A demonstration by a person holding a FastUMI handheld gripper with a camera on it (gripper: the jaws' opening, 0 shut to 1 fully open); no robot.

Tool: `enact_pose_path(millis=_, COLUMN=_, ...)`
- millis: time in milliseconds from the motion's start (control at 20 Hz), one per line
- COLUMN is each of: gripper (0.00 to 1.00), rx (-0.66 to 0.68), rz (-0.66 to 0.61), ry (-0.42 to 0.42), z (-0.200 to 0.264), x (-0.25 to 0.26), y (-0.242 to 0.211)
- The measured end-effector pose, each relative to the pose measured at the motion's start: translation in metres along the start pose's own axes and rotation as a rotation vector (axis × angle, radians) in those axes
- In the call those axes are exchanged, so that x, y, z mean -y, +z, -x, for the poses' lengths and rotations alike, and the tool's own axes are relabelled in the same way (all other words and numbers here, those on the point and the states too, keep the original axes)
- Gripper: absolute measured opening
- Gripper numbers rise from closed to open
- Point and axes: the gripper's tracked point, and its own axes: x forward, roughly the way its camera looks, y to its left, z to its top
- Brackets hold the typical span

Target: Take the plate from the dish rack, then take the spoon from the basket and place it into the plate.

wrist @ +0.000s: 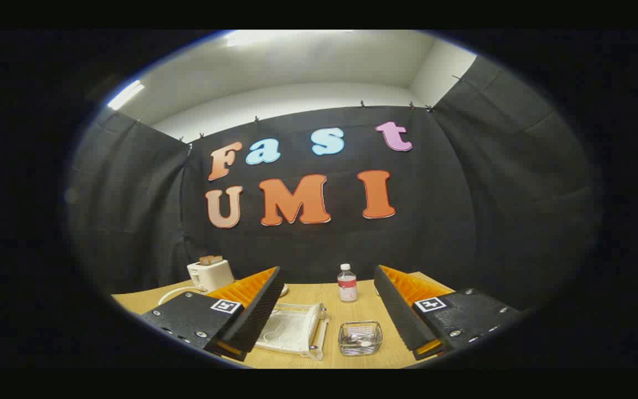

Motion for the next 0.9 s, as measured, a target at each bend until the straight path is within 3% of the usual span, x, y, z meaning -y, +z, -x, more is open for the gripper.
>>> enact_pose_path(millis=600, gripper=0.98, rx=-0.043, rz=-0.048, ry=0.020, z=-0.009, x=0.001, y=0.004)
enact_pose_path(millis=900, gripper=0.97, rx=-0.094, rz=-0.132, ry=0.094, z=-0.017, x=-0.012, y=0.014)
